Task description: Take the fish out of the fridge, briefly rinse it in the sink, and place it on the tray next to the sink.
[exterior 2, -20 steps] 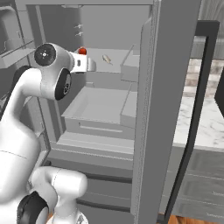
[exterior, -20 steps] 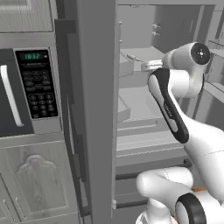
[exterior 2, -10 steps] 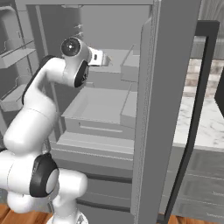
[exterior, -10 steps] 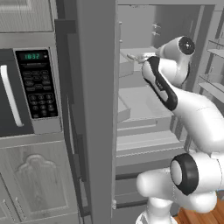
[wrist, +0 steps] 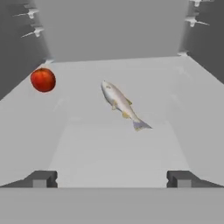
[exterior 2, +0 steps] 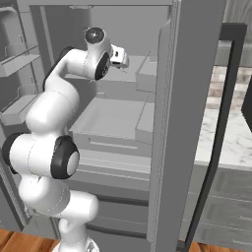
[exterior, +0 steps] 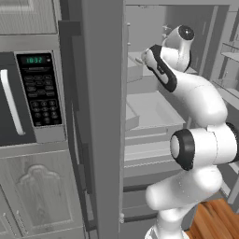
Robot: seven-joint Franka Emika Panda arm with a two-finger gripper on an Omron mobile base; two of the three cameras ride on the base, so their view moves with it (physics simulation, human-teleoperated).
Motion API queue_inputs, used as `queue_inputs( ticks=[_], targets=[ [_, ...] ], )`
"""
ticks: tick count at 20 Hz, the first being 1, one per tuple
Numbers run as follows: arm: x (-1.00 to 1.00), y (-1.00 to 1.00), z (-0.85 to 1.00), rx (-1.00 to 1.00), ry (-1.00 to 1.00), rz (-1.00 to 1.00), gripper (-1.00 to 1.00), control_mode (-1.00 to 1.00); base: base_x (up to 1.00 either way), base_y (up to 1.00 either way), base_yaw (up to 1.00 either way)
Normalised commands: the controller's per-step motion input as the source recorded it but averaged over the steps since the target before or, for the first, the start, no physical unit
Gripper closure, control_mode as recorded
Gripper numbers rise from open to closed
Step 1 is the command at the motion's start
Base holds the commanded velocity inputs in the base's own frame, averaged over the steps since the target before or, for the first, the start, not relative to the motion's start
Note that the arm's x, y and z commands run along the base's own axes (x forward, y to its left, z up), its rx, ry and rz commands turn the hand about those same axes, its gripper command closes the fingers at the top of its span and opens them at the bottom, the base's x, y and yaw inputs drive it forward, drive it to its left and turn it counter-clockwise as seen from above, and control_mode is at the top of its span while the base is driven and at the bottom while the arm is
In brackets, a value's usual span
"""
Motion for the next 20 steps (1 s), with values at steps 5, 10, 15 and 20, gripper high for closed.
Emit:
queue_inputs(
  ticks=[5, 10, 15, 20],
  targets=[
    [0.01, 0.00, -0.26, -0.01, 0.03, 0.00, -1.00, -1.00, 0.00, 0.00, 0.00],
    [0.02, 0.00, -0.45, 0.00, 0.01, 0.00, -1.00, -1.00, 0.00, 0.00, 0.00],
    [0.23, 0.00, -0.22, 0.00, 0.00, 0.00, -1.00, -1.00, 0.00, 0.00, 0.00],
    [0.49, 0.00, 0.00, 0.00, 0.01, 0.00, -1.00, -1.00, 0.00, 0.00, 0.00]
  ],
)
